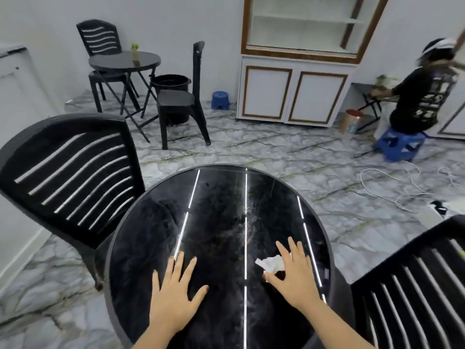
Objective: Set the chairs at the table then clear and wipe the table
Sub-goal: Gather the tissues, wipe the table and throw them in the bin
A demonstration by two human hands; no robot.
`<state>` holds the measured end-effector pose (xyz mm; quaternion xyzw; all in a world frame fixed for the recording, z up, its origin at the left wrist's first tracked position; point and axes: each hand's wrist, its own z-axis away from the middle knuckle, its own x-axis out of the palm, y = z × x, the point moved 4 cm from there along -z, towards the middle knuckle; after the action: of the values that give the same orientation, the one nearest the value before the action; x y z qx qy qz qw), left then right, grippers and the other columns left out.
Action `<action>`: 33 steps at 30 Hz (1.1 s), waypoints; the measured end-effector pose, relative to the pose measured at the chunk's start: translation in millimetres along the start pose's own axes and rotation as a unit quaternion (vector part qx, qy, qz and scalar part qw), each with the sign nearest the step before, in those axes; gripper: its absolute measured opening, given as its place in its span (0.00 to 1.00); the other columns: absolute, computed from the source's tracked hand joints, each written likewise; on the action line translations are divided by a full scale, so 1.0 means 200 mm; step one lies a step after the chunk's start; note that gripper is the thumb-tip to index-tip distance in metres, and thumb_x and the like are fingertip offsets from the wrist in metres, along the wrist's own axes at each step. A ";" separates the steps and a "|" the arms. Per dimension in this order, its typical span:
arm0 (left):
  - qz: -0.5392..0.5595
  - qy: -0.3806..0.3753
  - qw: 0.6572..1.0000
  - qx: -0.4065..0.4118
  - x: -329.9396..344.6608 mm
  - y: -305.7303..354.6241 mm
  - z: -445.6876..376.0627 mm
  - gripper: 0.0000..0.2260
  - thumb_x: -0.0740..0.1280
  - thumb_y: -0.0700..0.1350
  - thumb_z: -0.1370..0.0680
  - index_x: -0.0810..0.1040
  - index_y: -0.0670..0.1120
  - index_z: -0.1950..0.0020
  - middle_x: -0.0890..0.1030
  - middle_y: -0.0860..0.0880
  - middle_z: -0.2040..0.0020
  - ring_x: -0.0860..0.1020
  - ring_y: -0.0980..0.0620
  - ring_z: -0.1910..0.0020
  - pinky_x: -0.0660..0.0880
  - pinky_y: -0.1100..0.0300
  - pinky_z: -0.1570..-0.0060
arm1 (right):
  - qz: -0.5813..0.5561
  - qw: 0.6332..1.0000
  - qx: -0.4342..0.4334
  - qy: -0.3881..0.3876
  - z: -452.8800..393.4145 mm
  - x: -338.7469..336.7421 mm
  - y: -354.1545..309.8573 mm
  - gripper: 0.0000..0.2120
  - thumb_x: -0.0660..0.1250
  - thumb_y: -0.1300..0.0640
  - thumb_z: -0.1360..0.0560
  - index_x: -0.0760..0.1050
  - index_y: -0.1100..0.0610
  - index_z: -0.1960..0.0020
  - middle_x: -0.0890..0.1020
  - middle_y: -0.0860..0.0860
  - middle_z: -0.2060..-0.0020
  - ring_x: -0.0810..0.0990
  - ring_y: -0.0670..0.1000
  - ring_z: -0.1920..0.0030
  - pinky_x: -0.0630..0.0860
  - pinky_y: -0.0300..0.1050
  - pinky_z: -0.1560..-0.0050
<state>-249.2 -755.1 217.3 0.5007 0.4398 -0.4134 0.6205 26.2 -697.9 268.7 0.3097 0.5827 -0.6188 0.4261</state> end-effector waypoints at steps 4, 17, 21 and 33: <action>-0.022 0.006 1.000 0.001 0.01 0.00 0.01 0.32 0.43 0.70 0.26 0.60 0.57 0.27 0.61 0.51 0.26 0.51 0.52 0.27 0.45 0.46 0.33 | -0.018 1.000 0.017 0.008 -0.02 0.04 0.03 0.41 0.65 0.38 0.30 0.47 0.46 0.25 0.43 0.51 0.23 0.37 0.53 0.25 0.41 0.53 0.26; 0.000 0.049 0.999 0.005 0.01 0.00 0.01 0.32 0.47 0.70 0.28 0.50 0.60 0.25 0.45 0.55 0.23 0.41 0.54 0.25 0.37 0.46 0.29 | -0.031 0.999 0.012 0.013 -0.07 0.16 -0.02 0.37 0.63 0.38 0.27 0.52 0.51 0.25 0.50 0.54 0.23 0.43 0.54 0.24 0.42 0.50 0.26; 0.007 0.039 0.999 0.002 0.00 0.01 0.01 0.32 0.46 0.70 0.28 0.49 0.60 0.25 0.44 0.55 0.23 0.40 0.54 0.25 0.39 0.44 0.27 | -0.029 0.999 -0.018 0.013 -0.05 0.18 -0.03 0.33 0.60 0.41 0.25 0.54 0.53 0.25 0.53 0.50 0.24 0.45 0.49 0.24 0.43 0.45 0.26; 0.004 0.037 0.999 0.002 0.00 0.01 0.01 0.32 0.46 0.69 0.27 0.50 0.59 0.25 0.47 0.54 0.23 0.42 0.53 0.24 0.42 0.43 0.27 | -0.061 0.997 -0.050 0.014 -0.03 0.19 -0.04 0.26 0.55 0.44 0.23 0.61 0.52 0.28 0.63 0.47 0.27 0.49 0.41 0.28 0.45 0.38 0.28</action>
<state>-247.5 -757.6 217.7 0.5188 0.4599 -0.3930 0.6040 1.5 -698.4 237.9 0.2607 0.6368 -0.6089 0.3947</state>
